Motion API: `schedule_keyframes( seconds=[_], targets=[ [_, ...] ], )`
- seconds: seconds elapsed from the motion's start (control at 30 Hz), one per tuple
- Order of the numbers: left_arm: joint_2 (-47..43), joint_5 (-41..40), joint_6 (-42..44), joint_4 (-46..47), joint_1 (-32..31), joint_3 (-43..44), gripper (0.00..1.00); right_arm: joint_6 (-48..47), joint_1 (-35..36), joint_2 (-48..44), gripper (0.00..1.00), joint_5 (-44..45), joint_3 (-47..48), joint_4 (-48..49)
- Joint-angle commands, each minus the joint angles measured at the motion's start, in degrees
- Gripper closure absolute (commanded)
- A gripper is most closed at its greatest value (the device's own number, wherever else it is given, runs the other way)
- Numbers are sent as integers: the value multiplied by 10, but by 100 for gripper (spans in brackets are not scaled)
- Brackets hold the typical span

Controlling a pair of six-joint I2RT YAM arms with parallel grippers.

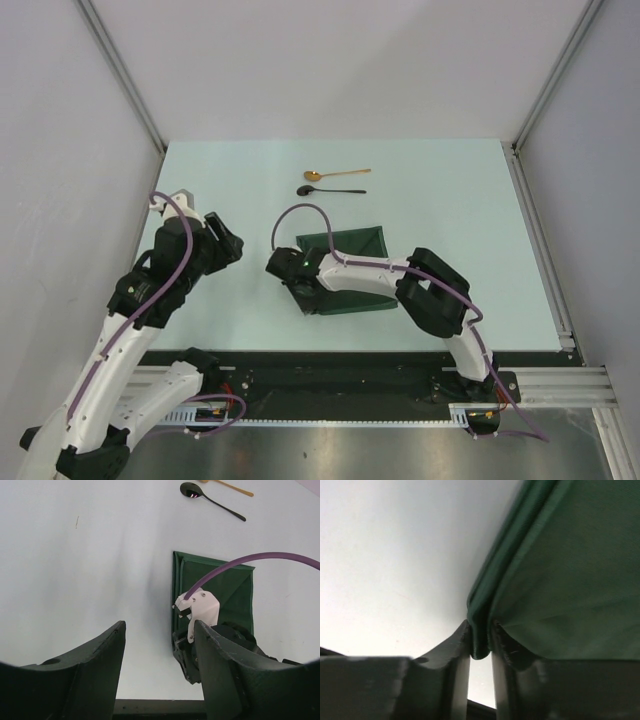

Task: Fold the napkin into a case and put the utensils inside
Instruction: Pick up the upper triangle-folded napkin from the center of the board.

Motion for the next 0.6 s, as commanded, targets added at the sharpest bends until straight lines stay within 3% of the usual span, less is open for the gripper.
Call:
schedule_keyframes(
  seconds=[0.0,0.13,0.2,0.27,0.37,0.4,0.57],
  targets=[
    [-2,8,12,12,4,-9,37,4,-11,43,80,-6,-53,22],
    [17,32,13,17,13,-16,34,-6,-12,26,90,4,-50,32],
    [35,63,10,29,24,-22,27,-5,-12,5,96,5,-53,44],
    [68,107,6,43,59,-32,27,-9,-13,-12,100,-1,-51,51],
    [134,227,-9,107,114,-61,26,-12,-15,-33,100,-9,-55,67],
    [162,304,-15,121,138,-69,27,-11,-15,-39,100,-9,-64,76],
    [287,370,-26,193,159,-80,25,-15,-19,-77,100,-16,-87,94]
  ],
)
